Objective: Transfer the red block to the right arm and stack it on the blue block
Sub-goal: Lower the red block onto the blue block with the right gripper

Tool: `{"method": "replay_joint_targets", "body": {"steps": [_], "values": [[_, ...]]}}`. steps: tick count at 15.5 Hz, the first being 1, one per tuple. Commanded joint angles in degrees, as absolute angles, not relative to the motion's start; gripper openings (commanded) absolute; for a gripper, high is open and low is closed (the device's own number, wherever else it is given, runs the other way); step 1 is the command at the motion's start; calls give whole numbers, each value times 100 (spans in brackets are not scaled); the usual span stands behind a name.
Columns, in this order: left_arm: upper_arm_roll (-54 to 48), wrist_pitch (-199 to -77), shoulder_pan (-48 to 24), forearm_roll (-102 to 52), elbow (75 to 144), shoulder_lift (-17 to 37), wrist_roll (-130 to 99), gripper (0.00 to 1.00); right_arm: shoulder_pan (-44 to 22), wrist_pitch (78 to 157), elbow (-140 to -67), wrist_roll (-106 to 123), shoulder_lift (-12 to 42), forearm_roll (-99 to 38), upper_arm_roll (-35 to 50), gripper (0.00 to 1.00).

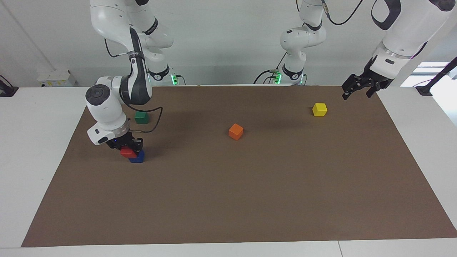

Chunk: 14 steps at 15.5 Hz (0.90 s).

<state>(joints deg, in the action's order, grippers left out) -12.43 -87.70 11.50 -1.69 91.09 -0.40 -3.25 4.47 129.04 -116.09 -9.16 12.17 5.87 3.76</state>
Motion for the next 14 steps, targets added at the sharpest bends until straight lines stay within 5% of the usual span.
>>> {"method": "replay_joint_targets", "body": {"steps": [1, 14], "values": [[-1125, -8780, 1063, -246, 9246, -158, -237, 100, 299, 12867, -11654, -1247, 1187, 729, 396, 0], [-1125, -8771, 1116, -246, 9272, -193, -229, 100, 422, 12850, -11663, -1151, 1187, 729, 396, 0]]}}
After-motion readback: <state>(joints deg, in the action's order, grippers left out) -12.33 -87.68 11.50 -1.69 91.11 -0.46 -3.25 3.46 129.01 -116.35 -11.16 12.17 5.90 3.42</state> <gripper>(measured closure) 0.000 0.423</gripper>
